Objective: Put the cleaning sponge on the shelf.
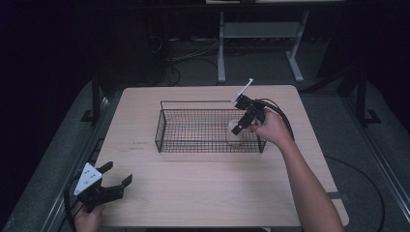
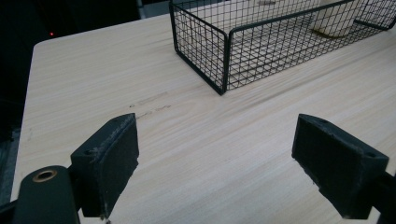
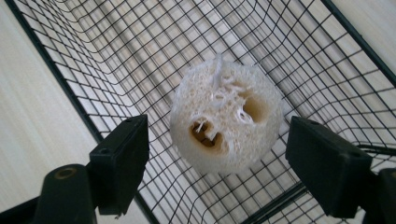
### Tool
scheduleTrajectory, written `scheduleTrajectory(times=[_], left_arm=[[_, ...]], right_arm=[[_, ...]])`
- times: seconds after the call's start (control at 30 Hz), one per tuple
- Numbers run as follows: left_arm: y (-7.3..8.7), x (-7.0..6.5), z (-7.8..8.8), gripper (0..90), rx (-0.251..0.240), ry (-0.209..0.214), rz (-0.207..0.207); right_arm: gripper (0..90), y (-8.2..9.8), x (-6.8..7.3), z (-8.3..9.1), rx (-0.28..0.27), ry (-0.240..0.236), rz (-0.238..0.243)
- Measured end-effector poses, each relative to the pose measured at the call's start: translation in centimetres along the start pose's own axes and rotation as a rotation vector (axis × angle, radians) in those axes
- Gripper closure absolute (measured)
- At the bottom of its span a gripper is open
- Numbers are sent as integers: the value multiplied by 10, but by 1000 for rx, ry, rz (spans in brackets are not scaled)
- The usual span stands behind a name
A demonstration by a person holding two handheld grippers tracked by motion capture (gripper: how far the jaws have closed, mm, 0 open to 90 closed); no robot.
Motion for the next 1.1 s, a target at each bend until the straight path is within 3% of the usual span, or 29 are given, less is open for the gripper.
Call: scheduleTrajectory(times=[0.57, 1.1], left_arm=[[-1, -1, 0, 139, 1, 1, -12], [-1, -2, 1, 139, -1, -1, -12]], right_arm=[[201, 10, -1, 15, -18, 17, -4], [193, 26, 9, 29, -36, 19, 11]])
Point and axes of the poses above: each handheld gripper's, and its own axes: z roughly backward along the jaws, y roughly out of its underside, x roughly to its left, the point moved 6 cm from there along -z, roughly forward along the jaws, and after that the axes turned 9 degrees about -z, right-handed, at the moved point
